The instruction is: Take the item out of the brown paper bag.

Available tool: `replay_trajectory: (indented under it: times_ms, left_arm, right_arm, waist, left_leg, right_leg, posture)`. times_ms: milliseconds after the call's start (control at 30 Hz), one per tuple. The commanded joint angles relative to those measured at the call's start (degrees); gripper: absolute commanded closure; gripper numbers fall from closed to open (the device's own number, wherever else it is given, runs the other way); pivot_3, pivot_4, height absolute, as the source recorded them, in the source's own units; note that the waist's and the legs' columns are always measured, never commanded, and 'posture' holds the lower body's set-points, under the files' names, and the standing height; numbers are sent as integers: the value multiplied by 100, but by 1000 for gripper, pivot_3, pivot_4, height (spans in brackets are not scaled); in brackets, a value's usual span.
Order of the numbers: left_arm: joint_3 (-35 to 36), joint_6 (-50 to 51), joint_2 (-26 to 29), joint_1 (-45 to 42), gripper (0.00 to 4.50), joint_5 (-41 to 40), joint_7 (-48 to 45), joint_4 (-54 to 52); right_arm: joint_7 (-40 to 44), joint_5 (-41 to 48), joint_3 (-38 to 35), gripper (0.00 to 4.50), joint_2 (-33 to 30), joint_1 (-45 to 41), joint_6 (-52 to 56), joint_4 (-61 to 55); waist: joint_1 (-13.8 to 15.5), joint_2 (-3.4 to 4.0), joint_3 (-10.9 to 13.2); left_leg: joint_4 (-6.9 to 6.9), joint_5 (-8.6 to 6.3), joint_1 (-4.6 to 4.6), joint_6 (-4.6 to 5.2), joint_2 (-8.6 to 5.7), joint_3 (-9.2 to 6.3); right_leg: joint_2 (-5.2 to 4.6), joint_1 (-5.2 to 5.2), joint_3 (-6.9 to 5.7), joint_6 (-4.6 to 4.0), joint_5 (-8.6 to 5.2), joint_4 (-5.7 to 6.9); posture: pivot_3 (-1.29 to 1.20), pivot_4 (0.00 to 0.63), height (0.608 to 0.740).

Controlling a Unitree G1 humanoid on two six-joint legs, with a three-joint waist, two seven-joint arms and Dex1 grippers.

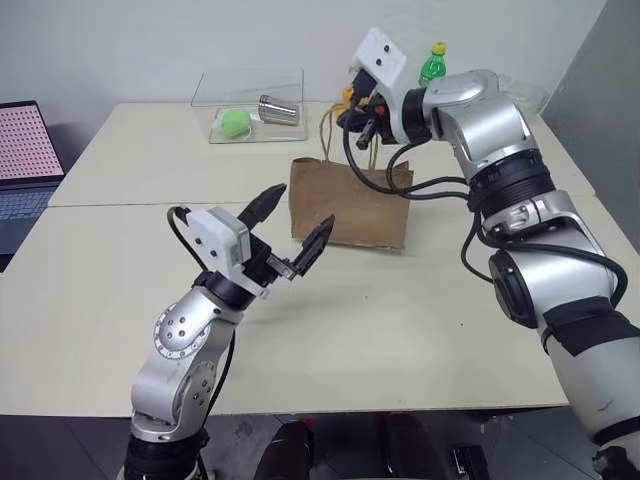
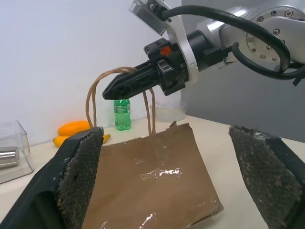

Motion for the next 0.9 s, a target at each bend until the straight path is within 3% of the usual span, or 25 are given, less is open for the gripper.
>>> replay_trajectory:
  times_ms: [33,467,567,733,867,900]
  left_arm:
    - [-23,-107,-19,-26,65,5,-24,-108]
    - [47,-88,-73,325,65,-174,69,-337]
    - [29,-93,-90,331,65,-167,79,-351]
    - [4,-104,-138,353,65,-162,94,-391]
    - [-20,-124,-200,343,65,-142,95,-388]
    - [-24,-124,-210,340,65,-137,95,-390]
  right_arm:
    - [-28,-66,-23,4472,-117,-90,-221,-269]
    - [-51,-225,23,4472,-230,-38,-720,-80]
    - [1,-249,55,3889,-257,-12,-804,-90]
    - [182,-221,83,2151,-333,105,-784,-295]
    - [592,-77,54,831,-615,506,-281,-1145]
    - [688,-47,38,831,-717,638,-138,-1395]
  waist:
    - [0,0,0]
    - [-2,0,0]
    - [-2,-1,-1]
    - [-1,-2,-1]
    - [1,-3,-2]
    - [4,-3,-2]
  left_leg:
    - [0,0,0,0,0,0]
    - [3,0,1,1,0,7]
    - [3,0,1,1,0,8]
    - [4,0,4,1,1,10]
    - [6,0,3,1,1,10]
    - [10,0,2,1,0,10]
  right_leg:
    - [0,0,1,0,0,0]
    - [0,-3,9,1,1,6]
    - [0,-3,9,1,1,6]
    - [1,-3,12,2,1,8]
    - [1,-3,12,2,1,11]
    - [0,-3,12,2,1,12]
  posture:
    - [0,150,740]
    - [0,150,740]
    - [0,150,740]
    - [0,150,740]
    - [0,150,740]
    - [0,150,740]
